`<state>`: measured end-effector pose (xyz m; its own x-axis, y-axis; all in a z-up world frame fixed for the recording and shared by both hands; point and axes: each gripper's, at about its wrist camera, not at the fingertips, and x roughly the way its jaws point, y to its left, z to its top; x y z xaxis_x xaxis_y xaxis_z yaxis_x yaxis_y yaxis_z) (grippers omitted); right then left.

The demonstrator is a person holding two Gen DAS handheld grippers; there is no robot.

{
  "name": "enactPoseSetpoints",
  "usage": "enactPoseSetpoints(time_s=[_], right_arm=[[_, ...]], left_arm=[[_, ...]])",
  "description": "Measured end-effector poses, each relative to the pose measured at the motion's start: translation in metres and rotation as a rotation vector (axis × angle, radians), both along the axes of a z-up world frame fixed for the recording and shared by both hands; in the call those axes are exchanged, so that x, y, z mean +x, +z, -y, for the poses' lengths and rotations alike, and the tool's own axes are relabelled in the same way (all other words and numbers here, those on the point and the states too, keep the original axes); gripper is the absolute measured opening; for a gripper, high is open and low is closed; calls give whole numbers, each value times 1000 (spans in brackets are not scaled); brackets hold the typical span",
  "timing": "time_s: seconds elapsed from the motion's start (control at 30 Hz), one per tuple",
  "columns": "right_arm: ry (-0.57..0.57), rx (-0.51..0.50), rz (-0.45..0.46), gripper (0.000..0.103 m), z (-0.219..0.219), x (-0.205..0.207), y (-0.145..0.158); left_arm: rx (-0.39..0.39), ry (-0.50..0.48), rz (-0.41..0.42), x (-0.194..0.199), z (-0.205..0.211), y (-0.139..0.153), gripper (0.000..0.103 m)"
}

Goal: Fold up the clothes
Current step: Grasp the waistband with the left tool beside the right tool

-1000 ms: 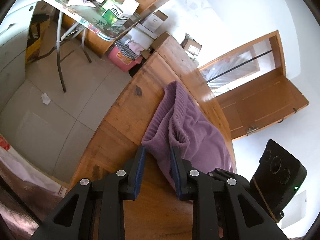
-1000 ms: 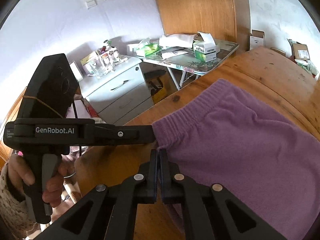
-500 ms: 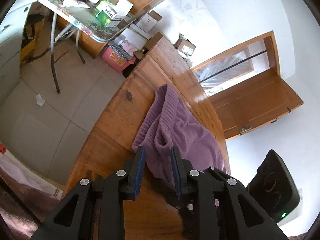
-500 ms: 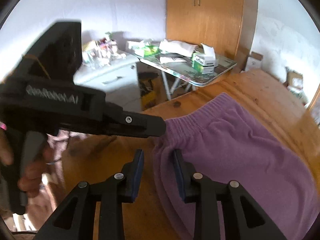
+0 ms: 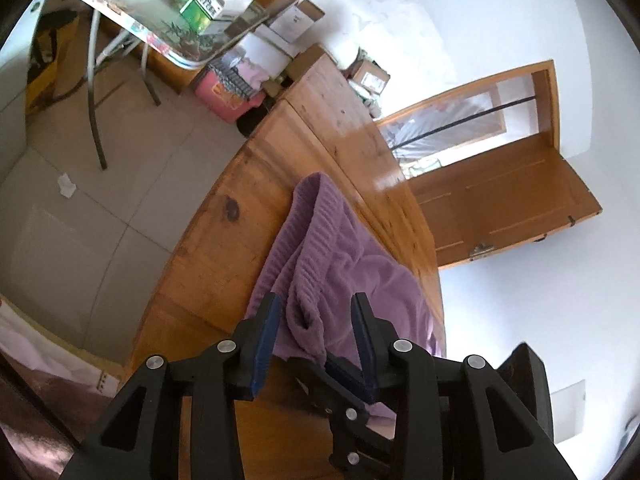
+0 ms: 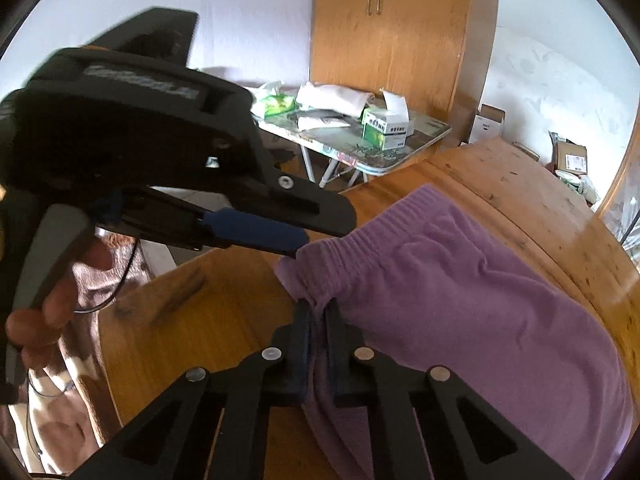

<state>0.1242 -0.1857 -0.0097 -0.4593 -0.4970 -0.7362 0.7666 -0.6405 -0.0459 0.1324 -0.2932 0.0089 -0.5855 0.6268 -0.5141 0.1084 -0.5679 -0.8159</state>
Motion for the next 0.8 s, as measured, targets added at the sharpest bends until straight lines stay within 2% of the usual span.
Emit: enactPoseSetpoints(time_s=[0.33, 0.47, 0.63, 0.73, 0.8], right_arm=[[-8, -114, -54, 6, -18, 8, 16], [-17, -161, -60, 6, -25, 6, 21], [-21, -215, -63, 6, -32, 5, 27], [-12, -206, -67, 6, -33, 8, 26], [-9, -201, -67, 6, -33, 9, 25]], left_arm=[[144, -12, 79, -23, 2, -6, 37], [139, 28, 92, -17, 14, -6, 37], [255, 15, 118, -15, 14, -17, 38], [325, 7, 134, -14, 14, -25, 37], [369, 9, 103, -16, 12, -24, 38]])
